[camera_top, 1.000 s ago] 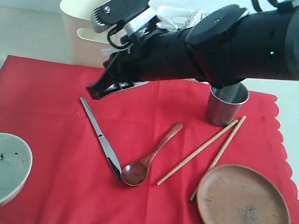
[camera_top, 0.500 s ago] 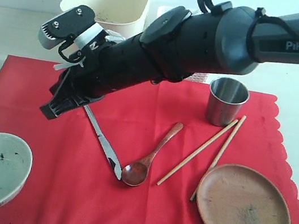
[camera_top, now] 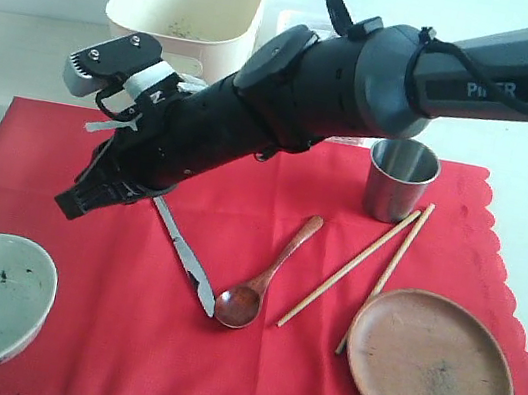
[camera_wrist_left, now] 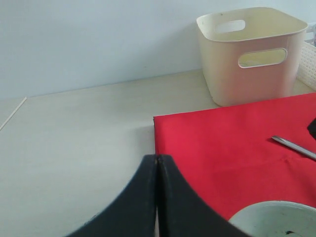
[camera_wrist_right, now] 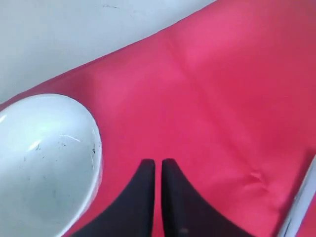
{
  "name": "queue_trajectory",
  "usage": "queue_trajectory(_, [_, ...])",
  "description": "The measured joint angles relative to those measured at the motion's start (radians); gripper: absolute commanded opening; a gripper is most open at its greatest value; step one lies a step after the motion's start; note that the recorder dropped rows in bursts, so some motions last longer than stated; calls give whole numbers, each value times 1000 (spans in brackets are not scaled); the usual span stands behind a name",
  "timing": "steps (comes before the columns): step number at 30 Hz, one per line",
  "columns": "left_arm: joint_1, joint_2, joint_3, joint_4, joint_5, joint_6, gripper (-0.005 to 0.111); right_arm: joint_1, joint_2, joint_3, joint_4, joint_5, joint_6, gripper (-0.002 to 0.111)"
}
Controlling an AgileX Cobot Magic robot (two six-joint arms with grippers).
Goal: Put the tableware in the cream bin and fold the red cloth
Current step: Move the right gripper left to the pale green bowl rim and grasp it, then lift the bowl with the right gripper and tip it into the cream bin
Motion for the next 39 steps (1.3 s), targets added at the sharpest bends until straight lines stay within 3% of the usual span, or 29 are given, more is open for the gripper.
queue_trajectory(7, [0,0,0,0,0,0,0,96,0,0,-24,-109,6,50])
queue_trajectory(11, [0,0,0,0,0,0,0,150,0,0,-52,-157,6,61])
queue_trajectory(18, [0,0,0,0,0,0,0,182,0,0,-170,-157,11,64])
queue_trajectory(39, [0,0,0,0,0,0,0,188,46,-2,-209,-143,29,64])
